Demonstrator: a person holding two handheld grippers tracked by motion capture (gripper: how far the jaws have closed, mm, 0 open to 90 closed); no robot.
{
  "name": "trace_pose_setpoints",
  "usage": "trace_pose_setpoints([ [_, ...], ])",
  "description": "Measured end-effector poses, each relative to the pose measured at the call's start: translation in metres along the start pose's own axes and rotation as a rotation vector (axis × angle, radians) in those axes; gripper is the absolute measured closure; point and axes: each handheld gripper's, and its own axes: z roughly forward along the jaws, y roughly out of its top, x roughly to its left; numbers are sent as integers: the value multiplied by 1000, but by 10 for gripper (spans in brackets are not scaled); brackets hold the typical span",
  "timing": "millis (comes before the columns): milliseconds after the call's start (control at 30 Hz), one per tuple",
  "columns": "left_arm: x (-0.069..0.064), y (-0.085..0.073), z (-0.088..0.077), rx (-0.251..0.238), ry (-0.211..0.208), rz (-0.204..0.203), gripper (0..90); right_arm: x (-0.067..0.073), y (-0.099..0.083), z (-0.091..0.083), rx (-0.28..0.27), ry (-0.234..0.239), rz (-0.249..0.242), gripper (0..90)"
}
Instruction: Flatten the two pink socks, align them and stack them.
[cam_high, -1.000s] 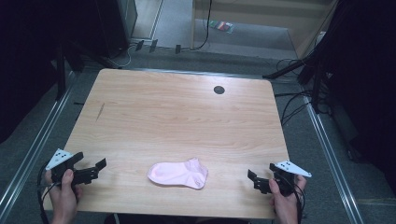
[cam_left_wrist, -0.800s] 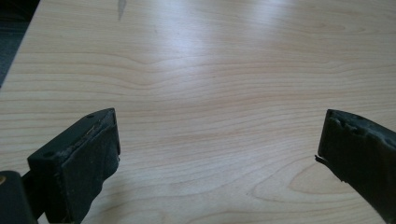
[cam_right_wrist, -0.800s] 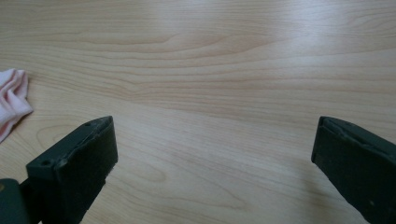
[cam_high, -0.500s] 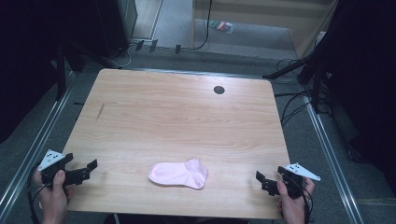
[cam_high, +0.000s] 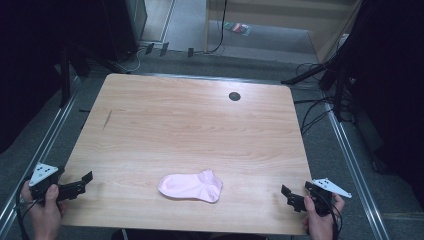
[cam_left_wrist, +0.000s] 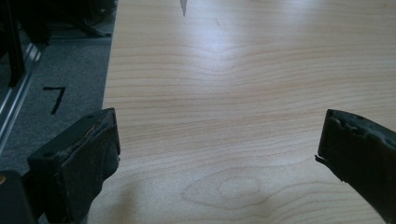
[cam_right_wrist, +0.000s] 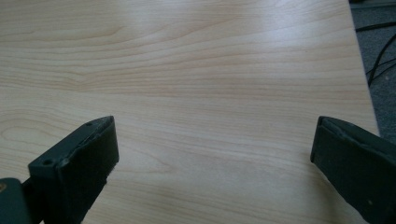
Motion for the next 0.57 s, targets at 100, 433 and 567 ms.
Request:
trace_pose_setpoints([
  [100, 1, -1, 0, -14, -10, -11, 0, -4, -2, -3, -4, -6, 6, 7],
  [433, 6, -2, 0, -33, -18, -61, 0, -7, -4, -5, -7, -4, 25, 8],
  [567, 6, -2, 1, -32, -17, -73, 0, -7, -4, -6, -14, -13, 30, 47],
])
